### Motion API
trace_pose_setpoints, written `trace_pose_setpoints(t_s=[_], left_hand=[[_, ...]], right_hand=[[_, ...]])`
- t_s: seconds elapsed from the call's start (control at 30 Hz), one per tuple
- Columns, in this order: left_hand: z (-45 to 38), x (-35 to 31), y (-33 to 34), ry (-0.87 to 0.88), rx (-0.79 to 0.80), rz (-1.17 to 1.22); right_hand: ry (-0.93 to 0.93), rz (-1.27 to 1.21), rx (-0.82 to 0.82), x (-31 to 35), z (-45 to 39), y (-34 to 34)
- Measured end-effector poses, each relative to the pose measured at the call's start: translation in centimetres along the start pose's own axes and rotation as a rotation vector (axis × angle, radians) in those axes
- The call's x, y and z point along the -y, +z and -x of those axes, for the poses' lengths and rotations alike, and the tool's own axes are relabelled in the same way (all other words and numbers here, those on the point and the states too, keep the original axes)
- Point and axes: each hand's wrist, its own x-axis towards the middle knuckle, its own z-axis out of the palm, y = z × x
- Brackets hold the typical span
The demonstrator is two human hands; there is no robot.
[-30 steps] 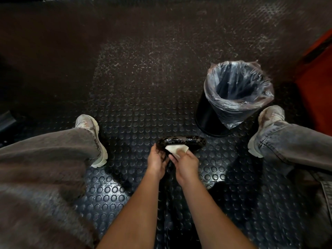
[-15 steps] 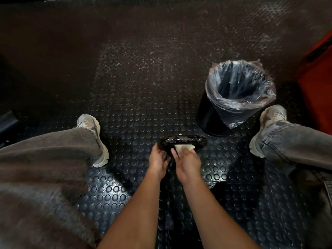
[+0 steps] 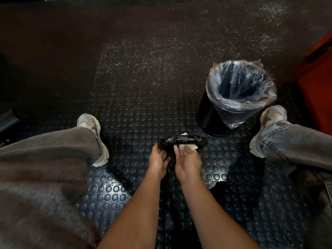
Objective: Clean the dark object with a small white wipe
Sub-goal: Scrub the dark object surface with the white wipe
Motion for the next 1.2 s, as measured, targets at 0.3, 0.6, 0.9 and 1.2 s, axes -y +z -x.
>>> trace_pose_setpoints(t_s=[0.3,0.6,0.9,1.2], left_hand=[[-0.4,0.2,0.0,-0.009,-0.017,0.02],[-0.1,0.0,-0.1,-0.022,-0.007,0.001],[-0.5,0.3,-0.1,-0.004,-0.018,0.016],[-0.7,0.1,-0.4,-0.026,-0.01,0.015]], right_hand=[[-0.125,0.005,-0.178,0.4,0.3,-0.9],[0.052,0.012,0.003,-0.5,0.2,0.3],[-0.03,-0.083,-0.124,1.3,0.1,-1.0],[0.082,0.069,0.016,-0.9,0.4,-0.1]])
